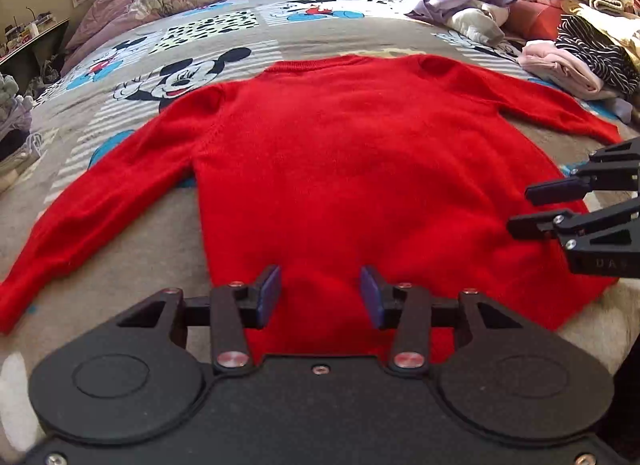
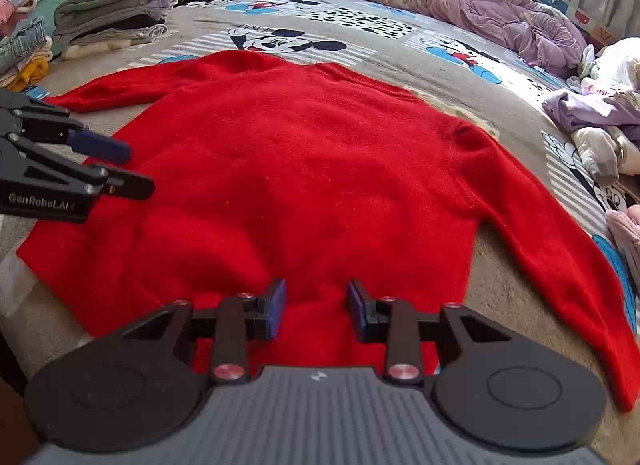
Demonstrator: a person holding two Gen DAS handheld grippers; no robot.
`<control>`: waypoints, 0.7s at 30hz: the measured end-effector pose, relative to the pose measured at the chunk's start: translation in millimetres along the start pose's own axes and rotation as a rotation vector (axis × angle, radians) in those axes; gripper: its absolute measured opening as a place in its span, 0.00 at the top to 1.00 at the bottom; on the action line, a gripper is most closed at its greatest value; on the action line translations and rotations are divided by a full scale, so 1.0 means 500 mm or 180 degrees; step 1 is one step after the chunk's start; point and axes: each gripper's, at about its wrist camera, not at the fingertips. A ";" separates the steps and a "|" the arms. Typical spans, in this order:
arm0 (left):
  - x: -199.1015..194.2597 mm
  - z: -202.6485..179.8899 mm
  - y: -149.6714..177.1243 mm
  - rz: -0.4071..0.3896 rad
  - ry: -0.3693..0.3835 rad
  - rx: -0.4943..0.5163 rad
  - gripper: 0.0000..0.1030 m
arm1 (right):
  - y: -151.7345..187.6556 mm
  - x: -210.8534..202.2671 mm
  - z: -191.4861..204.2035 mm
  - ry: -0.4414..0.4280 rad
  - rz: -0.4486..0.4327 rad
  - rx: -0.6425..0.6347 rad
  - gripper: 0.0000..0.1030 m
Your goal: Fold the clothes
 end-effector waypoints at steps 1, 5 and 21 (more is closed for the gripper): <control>-0.012 -0.008 0.015 -0.0007 0.0004 0.0028 0.55 | 0.010 -0.012 0.000 0.0013 0.0002 0.0063 0.65; -0.052 -0.042 0.066 -0.0022 -0.0038 0.0193 0.54 | 0.057 -0.060 0.015 0.0089 -0.0006 0.0031 0.61; -0.159 -0.041 0.121 -0.0067 0.0060 -0.0090 0.45 | 0.136 -0.189 -0.046 -0.0193 -0.0140 0.0877 0.55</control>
Point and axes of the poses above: each gripper's, at about its wrist camera, not at the fingertips, and x roughly the way its jaws point, z to its left, y to its underside, and after that the axes turned 11 degrees about x, right-handed
